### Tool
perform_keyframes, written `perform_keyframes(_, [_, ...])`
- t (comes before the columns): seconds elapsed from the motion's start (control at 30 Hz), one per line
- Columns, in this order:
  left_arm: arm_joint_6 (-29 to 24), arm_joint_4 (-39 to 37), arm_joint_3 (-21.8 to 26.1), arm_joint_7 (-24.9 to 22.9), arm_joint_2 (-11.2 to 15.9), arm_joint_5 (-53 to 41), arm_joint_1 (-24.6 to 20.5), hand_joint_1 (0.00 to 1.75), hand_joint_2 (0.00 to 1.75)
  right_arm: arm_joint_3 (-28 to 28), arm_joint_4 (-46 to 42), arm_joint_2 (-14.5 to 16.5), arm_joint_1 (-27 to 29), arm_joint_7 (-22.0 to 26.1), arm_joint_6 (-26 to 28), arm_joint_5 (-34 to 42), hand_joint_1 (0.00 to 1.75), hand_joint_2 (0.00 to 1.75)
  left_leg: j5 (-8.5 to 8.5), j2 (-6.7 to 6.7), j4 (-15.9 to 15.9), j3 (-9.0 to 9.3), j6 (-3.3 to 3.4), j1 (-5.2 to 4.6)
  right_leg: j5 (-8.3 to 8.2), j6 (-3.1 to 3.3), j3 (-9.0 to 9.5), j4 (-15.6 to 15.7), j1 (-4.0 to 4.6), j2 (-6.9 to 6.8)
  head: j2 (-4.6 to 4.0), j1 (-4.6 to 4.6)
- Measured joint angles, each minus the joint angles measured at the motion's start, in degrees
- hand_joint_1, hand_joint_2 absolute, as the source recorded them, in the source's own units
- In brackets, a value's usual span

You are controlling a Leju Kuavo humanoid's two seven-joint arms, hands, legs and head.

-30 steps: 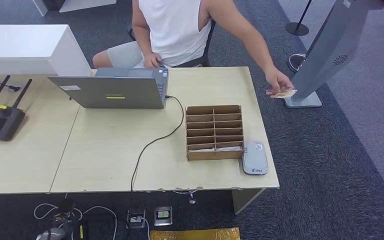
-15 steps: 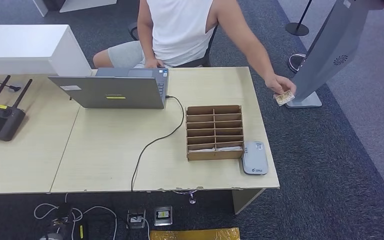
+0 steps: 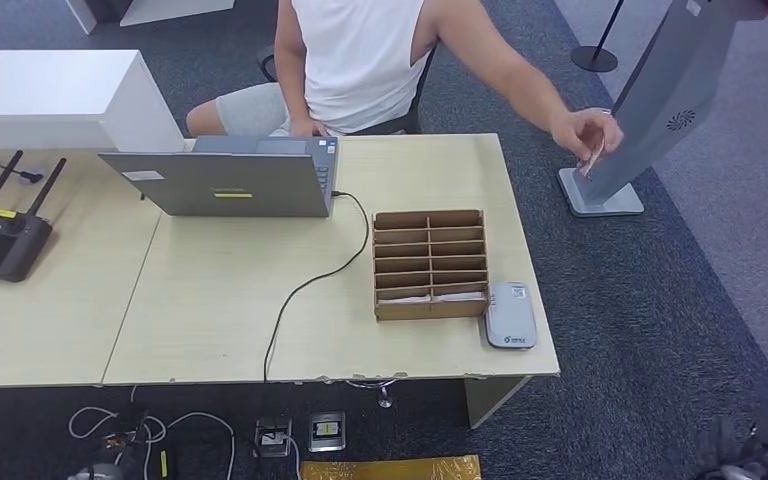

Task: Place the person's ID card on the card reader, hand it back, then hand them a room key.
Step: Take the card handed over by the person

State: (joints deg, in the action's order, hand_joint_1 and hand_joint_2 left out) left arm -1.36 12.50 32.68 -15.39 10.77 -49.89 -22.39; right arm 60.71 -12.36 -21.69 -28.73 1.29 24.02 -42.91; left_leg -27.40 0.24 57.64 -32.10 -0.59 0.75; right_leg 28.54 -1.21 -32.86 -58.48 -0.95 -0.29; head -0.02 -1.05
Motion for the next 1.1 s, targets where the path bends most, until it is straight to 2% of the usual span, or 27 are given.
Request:
perform_keyframes(0.1, [-0.3, 0.0, -0.4, 0.0, 0.2, 0.3, -0.2, 0.0, 0.0, 0.3, -0.7, -2.7, -7.2, 4.5, -0.7, 2.6, 0.0, 1.75, 0.08, 0.11, 0.0, -0.14, 0.05, -0.19, -0.14, -0.07, -0.21, -0.1, -0.18, 0.08, 0.0, 0.03])
perform_keyframes(0.23, [-1.1, 0.0, -0.9, 0.0, 0.4, 1.1, -0.4, 0.0, 0.0, -1.0, -2.1, -5.9, -21.0, 9.1, -1.5, 4.9, 0.0, 1.75, 0.21, 0.24, 0.0, -0.19, 0.22, -0.35, -0.21, -0.12, -0.36, -0.2, -0.34, 0.14, 0.0, 0.01])
perform_keyframes(0.37, [-1.2, 0.0, -1.2, 0.5, 0.4, 1.1, -0.4, 0.0, 0.0, -5.1, -3.6, -6.2, -32.2, 14.2, -0.2, 8.8, 0.0, 1.75, 0.36, -0.12, 0.0, -0.32, 0.27, -0.34, -0.22, -0.15, -0.32, -0.2, -0.33, -0.24, 0.0, 0.03])
perform_keyframes(0.47, [-1.1, 0.0, -1.7, 0.6, 0.3, 0.6, -0.7, 0.0, 0.0, -10.1, -5.1, -5.1, -39.7, 17.1, 0.8, 12.2, 0.0, 1.75, 0.43, -0.35, 0.0, -0.42, 0.25, -0.34, -0.22, -0.15, -0.35, -0.2, -0.32, -0.49, 0.0, 0.02])
perform_keyframes(0.63, [-1.1, 0.0, -2.7, 0.6, 0.2, 0.1, -1.7, 0.0, 0.0, -25.6, -10.0, -1.4, -48.5, 17.9, 4.9, 20.4, 0.0, 1.75, 0.46, -0.4, 0.0, -0.41, 0.21, -0.29, -0.21, -0.14, -0.36, -0.2, -0.27, -0.57, 0.0, 0.02])
perform_keyframes(0.77, [-1.0, 0.0, -3.4, 0.6, 0.1, 0.0, -1.9, 0.0, 0.0, -39.6, -14.2, 1.2, -52.0, 19.7, 9.3, 21.3, 0.0, 1.75, 0.46, -0.33, 0.0, -0.41, 0.2, -0.3, -0.21, -0.14, -0.38, -0.3, -0.27, -0.44, 0.0, 0.02])
perform_keyframes(0.87, [-0.6, 0.0, -3.7, 0.6, -0.1, 0.0, -2.2, 0.0, 0.0, -49.3, -16.4, 3.4, -53.5, 19.3, 8.5, 16.8, 0.0, 1.75, 0.45, -0.28, 0.0, -0.39, 0.2, -0.29, -0.21, -0.14, -0.38, -0.2, -0.26, -0.33, 0.0, 0.01])
perform_keyframes(0.97, [0.3, 0.0, -4.1, 0.6, -0.3, -0.1, -2.6, 0.0, 0.0, -58.9, -17.5, 6.0, -54.0, 17.4, 5.5, 9.6, 0.0, 1.75, 0.46, -0.19, 0.0, -0.35, 0.19, -0.28, -0.22, -0.13, -0.38, -0.3, -0.25, -0.24, 0.0, 0.01])
perform_keyframes(1.1, [1.2, 0.0, -4.5, 0.6, -0.5, -0.3, -3.0, 0.0, 0.0, -69.0, -17.9, 9.3, -53.7, 16.1, 2.1, 1.7, 0.0, 1.75, 0.5, -0.19, 0.0, -0.34, 0.14, -0.19, -0.23, -0.13, -0.38, -0.3, -0.15, -0.26, 0.0, 0.02])
